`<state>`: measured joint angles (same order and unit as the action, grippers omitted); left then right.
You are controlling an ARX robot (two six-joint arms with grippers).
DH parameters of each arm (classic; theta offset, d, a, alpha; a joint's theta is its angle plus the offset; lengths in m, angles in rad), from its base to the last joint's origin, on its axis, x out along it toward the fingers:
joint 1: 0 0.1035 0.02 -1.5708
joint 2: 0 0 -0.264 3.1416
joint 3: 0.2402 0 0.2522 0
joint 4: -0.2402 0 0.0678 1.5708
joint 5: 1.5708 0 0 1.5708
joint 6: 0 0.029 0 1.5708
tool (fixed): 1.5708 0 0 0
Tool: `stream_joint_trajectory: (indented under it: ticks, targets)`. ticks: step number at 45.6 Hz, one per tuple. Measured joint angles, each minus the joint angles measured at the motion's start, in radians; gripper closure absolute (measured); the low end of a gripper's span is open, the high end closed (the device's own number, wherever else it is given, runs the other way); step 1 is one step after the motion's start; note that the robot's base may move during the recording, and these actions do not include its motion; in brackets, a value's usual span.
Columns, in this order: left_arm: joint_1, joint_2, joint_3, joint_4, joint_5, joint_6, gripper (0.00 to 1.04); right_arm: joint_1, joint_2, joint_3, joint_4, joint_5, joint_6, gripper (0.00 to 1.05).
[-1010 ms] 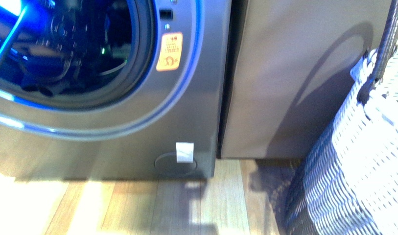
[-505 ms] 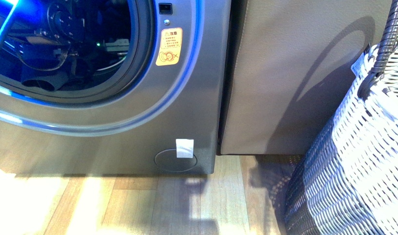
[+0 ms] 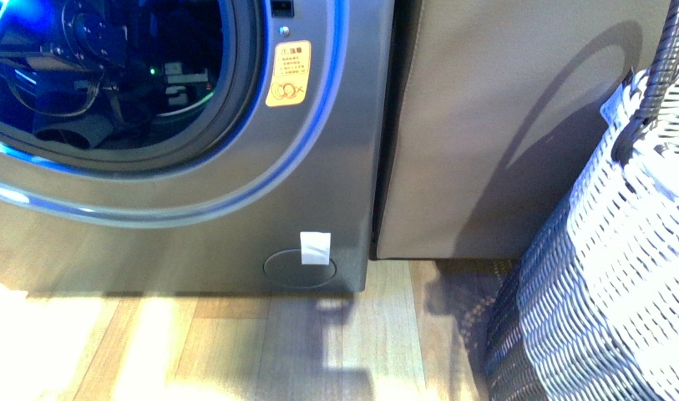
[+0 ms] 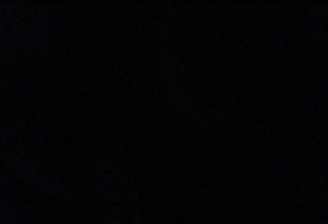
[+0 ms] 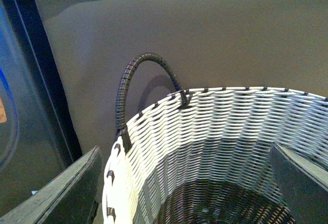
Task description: Collect clothes from washing machine
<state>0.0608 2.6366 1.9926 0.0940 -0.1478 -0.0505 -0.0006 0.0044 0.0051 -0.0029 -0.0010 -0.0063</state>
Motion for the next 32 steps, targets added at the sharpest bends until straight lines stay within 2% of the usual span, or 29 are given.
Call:
stream_joint_trajectory:
  ticks: [4,18,32]
  targets:
    - [0.000,-0.016,-0.028,0.028,0.022,-0.006,0.99,0.000,0.000,0.000,0.000,0.000,0.000,0.08]
    - [-0.005,-0.144,-0.231,0.172,0.085,-0.007,0.99,0.000,0.000,0.000,0.000,0.000,0.000,0.08]
    - [-0.009,-0.362,-0.521,0.325,0.163,0.013,0.99,0.000,0.000,0.000,0.000,0.000,0.000,0.08]
